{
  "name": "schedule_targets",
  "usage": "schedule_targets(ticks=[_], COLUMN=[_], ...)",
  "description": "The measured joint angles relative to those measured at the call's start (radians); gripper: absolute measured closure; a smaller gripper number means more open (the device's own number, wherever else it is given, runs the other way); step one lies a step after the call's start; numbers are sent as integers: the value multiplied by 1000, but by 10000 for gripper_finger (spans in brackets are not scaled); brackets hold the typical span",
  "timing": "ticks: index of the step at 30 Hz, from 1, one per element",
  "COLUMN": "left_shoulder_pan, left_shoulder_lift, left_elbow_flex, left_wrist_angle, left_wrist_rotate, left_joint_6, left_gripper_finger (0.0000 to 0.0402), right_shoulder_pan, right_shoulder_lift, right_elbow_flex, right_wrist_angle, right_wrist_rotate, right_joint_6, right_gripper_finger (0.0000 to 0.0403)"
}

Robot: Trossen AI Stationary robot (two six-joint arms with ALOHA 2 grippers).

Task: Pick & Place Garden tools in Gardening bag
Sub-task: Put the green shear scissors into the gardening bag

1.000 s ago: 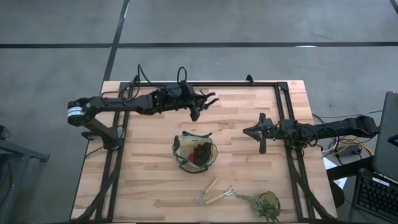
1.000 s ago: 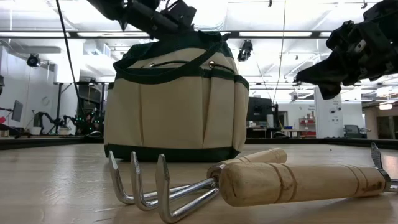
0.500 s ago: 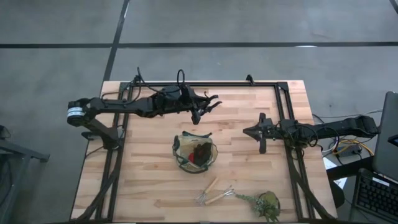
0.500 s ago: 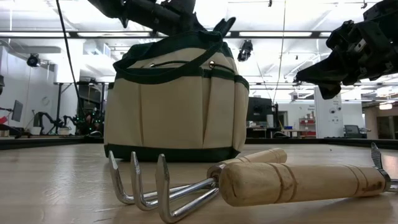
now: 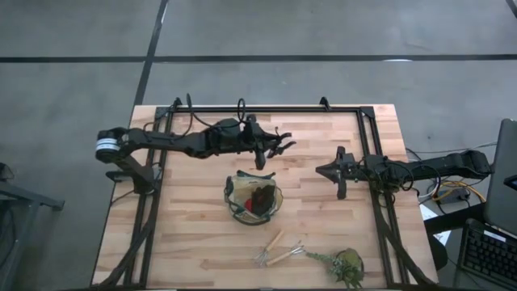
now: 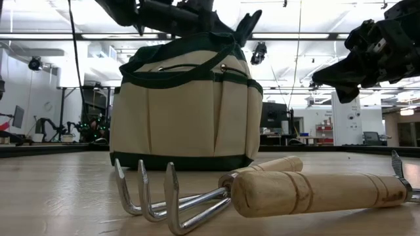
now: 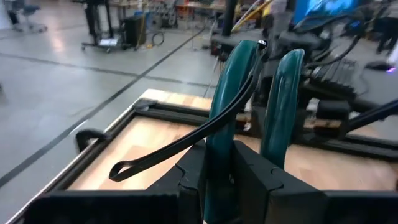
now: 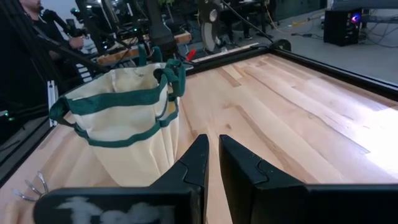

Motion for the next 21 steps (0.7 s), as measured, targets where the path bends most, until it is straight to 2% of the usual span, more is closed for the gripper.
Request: schedule_targets(ticks=[5, 21], left_shoulder_pan=[-10, -86], left_shoulder_lift=[21, 93], left_elbow_flex=[0, 0], left_wrist_angle=[62, 223], left_wrist_rotate=[78, 115], left_joint_6=[-30, 10], left_gripper_finger=[342, 342], right_shoulder_pan=[0, 0], right_shoulder_lift=[0, -1], right_elbow_flex=[0, 0], right_wrist_angle=[2, 85], right_wrist_rotate=[-3, -79], right_joint_6=[-2, -61], right_gripper_finger=[369, 369])
